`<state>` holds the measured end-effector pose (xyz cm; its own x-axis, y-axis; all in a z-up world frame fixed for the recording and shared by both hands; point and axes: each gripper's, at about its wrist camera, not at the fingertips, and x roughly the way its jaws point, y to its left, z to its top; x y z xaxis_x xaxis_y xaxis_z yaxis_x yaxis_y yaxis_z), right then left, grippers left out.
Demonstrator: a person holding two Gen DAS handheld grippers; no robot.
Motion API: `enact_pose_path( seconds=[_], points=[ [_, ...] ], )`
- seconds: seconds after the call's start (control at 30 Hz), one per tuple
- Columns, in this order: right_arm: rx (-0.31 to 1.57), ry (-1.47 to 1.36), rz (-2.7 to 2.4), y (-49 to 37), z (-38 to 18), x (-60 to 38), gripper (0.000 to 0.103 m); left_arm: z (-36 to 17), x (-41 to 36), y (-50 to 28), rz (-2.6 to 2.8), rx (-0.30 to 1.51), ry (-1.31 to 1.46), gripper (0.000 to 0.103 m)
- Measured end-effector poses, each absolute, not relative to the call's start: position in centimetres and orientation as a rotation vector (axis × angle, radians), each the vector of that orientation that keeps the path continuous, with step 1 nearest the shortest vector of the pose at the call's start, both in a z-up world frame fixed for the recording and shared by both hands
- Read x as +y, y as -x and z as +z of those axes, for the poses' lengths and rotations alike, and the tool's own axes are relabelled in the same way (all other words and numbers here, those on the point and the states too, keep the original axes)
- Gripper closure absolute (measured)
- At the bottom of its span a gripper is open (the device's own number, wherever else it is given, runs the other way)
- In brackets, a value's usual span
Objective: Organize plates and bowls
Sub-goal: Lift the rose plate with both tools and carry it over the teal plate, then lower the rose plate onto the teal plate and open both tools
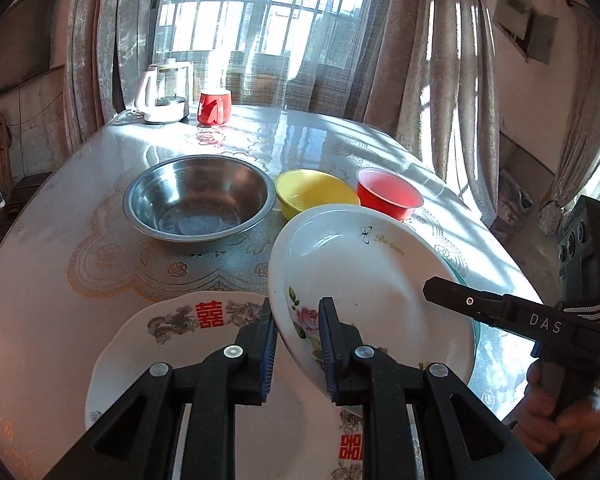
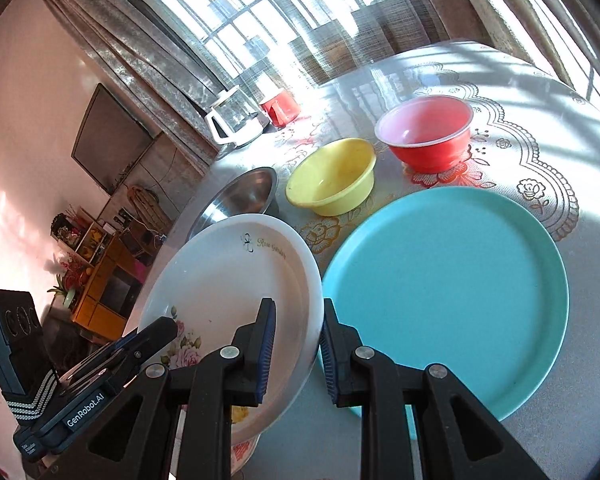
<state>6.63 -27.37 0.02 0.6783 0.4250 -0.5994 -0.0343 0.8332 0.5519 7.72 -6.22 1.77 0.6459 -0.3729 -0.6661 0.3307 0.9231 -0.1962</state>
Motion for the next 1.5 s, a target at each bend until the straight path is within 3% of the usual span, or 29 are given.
enact_pose_path(
  seconds=[0.57,1.3,1.5],
  points=[
    [0.815,-0.641,0.08,-5.6,-3.8,-35.5,0.081,-0.8,-15.5,-10.3,-0.492,0.881,-0.071,0.083],
    [0.841,-0.45,-0.053,-7.4,-5.0,-35.1,0.081,-4.2,-17.7,-12.8,-0.433,1.002,-0.146,0.079],
    [0.841,-0.515,-0.027,-6.8,-5.0,-35.7,0.078,-4.2,-18.1,-12.9,-0.416,0.99,-0.16,0.079]
  ],
)
